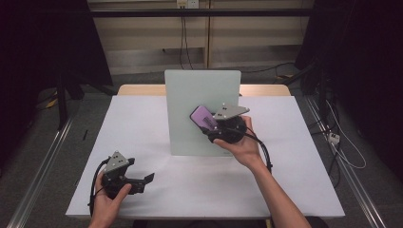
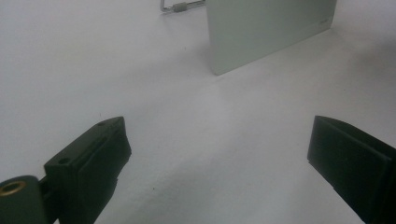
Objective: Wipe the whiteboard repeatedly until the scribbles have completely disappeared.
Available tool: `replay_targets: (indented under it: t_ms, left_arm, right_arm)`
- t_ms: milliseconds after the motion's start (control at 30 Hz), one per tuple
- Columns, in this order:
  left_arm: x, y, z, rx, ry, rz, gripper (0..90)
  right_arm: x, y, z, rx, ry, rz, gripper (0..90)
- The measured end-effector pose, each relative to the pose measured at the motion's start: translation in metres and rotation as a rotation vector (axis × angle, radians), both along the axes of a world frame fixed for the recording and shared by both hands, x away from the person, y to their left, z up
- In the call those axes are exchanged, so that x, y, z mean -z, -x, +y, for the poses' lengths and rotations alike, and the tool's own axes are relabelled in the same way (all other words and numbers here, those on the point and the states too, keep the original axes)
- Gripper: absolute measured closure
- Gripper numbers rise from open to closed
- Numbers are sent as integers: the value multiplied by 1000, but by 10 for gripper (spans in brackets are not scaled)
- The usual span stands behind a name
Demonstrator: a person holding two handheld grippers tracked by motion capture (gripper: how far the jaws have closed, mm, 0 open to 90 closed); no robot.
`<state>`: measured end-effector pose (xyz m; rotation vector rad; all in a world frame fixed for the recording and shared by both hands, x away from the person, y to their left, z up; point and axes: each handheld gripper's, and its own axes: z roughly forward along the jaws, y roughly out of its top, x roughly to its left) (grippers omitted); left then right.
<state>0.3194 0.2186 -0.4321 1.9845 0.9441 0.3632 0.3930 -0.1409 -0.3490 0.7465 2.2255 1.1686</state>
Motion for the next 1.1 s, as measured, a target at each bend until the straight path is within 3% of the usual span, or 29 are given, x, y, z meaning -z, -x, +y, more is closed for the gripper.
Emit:
replay_targets:
  t_ms: [267, 400, 700, 1100]
  left_arm:
    - [1, -1, -1, 3, 2, 7, 54]
    - [2, -1, 1, 2, 11, 13, 54]
    - [2, -2, 2, -1, 17, 8, 54]
    - [1, 0, 1, -2, 11, 10, 54]
  right_arm:
    - [12, 5, -3, -8, 15, 27, 418]
    - [14, 5, -2, -20, -9, 58, 418]
    - [15, 14, -3, -51, -21, 81, 418]
    - [22, 25, -22, -61, -44, 137, 418]
